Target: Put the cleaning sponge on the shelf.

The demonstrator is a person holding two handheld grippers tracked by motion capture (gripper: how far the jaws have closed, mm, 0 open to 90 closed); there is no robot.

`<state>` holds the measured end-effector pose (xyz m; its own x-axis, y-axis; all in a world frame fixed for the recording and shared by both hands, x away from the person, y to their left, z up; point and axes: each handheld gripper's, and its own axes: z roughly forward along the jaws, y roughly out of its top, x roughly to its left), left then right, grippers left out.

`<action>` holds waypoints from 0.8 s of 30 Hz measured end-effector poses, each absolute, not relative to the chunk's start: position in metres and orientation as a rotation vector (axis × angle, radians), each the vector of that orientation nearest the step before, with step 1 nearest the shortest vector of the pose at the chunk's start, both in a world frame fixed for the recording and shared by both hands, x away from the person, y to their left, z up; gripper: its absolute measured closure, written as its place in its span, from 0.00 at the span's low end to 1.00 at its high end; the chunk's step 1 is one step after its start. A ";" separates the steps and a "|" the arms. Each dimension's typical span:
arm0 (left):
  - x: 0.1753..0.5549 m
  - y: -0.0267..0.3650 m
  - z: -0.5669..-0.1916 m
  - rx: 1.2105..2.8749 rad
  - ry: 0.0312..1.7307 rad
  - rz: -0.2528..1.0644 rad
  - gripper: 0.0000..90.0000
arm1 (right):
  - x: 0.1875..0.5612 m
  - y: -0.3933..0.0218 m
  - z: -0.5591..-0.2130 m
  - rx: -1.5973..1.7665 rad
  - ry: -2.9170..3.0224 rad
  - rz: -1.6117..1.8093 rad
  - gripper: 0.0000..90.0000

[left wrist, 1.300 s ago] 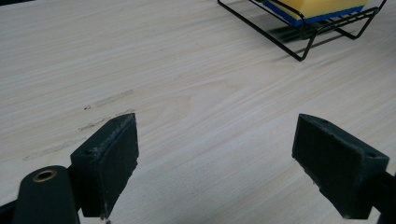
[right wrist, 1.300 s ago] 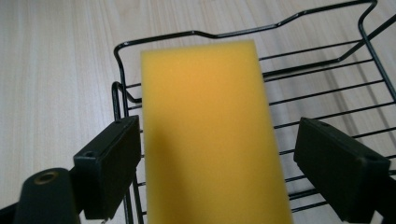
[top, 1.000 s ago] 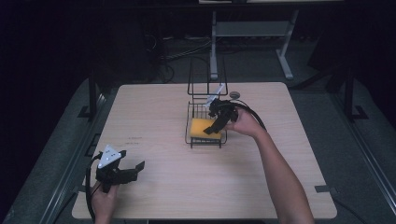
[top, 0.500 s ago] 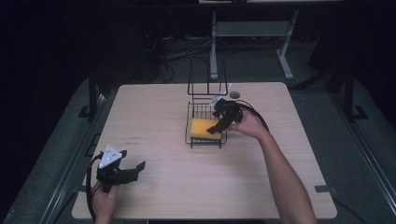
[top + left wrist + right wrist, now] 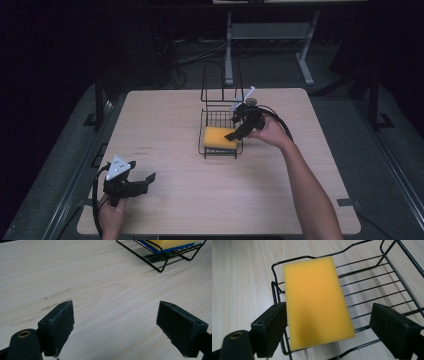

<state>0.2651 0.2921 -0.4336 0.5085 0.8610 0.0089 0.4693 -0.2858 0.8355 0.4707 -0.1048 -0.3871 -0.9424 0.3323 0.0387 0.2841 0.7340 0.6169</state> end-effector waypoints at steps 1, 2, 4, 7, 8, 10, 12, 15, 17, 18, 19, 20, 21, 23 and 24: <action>0.265 0.292 -0.434 1.928 1.093 0.602 0.16 | 0.471 -0.106 -0.387 0.510 2.857 1.002 0.16; 0.265 0.292 -0.434 1.929 1.092 0.602 0.16 | 0.470 -0.107 -0.386 0.519 2.857 0.994 0.16; 0.265 0.292 -0.434 1.929 1.093 0.602 0.16 | 0.469 -0.109 -0.386 0.523 2.858 0.992 0.16; 0.265 0.292 -0.434 1.927 1.094 0.603 0.16 | 0.466 -0.115 -0.385 0.532 2.849 0.994 0.16; 0.265 0.291 -0.434 1.925 1.095 0.604 0.16 | 0.465 -0.118 -0.386 0.536 2.853 0.984 0.16; 0.266 0.291 -0.434 1.927 1.095 0.602 0.16 | 0.463 -0.124 -0.386 0.562 2.849 0.974 0.16; 0.266 0.290 -0.434 1.929 1.094 0.602 0.16 | 0.462 -0.130 -0.386 0.577 2.847 0.973 0.16; 0.265 0.288 -0.434 1.935 1.086 0.603 0.16 | 0.458 -0.143 -0.386 0.590 2.833 0.970 0.16; 0.265 0.288 -0.433 1.942 1.082 0.603 0.16 | 0.457 -0.146 -0.386 0.597 2.832 0.975 0.16; 0.265 0.287 -0.434 1.943 1.082 0.602 0.16 | 0.455 -0.153 -0.388 0.613 2.831 0.975 0.16; 0.265 0.287 -0.434 1.936 1.084 0.600 0.16 | 0.453 -0.156 -0.389 0.627 2.832 0.974 0.16; 0.265 0.287 -0.434 1.936 1.084 0.600 0.16 | 0.453 -0.156 -0.389 0.627 2.832 0.974 0.16; 0.265 0.286 -0.433 1.931 1.083 0.598 0.16 | 0.452 -0.159 -0.391 0.633 2.833 0.975 0.16; 0.265 0.286 -0.433 1.935 1.076 0.601 0.16 | 0.448 -0.165 -0.393 0.647 2.832 0.956 0.16; 0.264 0.285 -0.433 1.945 1.071 0.599 0.16 | 0.447 -0.167 -0.394 0.653 2.831 0.956 0.16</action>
